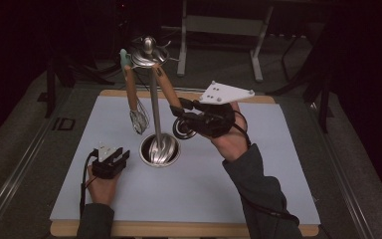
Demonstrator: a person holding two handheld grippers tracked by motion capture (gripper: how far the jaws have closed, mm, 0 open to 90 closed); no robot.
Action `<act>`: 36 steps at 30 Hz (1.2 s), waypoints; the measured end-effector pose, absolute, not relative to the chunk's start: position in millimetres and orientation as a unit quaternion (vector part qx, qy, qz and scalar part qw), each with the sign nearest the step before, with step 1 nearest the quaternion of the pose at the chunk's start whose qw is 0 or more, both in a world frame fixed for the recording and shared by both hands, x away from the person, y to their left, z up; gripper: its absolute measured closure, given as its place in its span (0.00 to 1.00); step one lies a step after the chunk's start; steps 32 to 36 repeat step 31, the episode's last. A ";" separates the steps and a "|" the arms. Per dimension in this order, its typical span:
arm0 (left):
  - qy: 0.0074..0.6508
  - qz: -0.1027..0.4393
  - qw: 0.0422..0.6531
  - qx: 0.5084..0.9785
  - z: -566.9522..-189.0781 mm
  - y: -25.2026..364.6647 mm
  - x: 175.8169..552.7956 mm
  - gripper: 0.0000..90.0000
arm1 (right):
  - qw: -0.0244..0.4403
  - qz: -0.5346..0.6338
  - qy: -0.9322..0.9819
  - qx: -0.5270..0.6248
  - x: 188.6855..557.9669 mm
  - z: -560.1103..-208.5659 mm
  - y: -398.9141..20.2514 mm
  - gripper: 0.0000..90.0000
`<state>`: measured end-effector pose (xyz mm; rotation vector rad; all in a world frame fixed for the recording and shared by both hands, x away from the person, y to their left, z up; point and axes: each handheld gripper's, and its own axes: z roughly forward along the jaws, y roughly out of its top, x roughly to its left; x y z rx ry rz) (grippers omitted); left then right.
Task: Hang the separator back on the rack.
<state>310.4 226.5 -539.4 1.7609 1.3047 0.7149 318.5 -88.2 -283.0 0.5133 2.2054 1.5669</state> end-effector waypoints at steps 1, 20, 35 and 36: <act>0.517 0.283 0.406 0.698 -539.4 226.5 310.4 0.75 | 0.199 0.555 0.786 0.185 319.3 -284.1 -86.4 0.78; 0.517 0.284 0.406 0.698 -539.4 226.6 310.4 0.75 | 0.199 0.528 0.799 0.209 329.0 -297.8 -91.7 0.66; 0.518 0.283 0.406 0.698 -539.4 226.6 310.4 0.74 | 0.199 0.497 0.808 0.247 338.9 -315.5 -118.6 0.61; 0.518 0.283 0.406 0.698 -539.4 226.6 310.4 0.74 | 0.199 0.497 0.808 0.247 338.9 -315.5 -118.6 0.61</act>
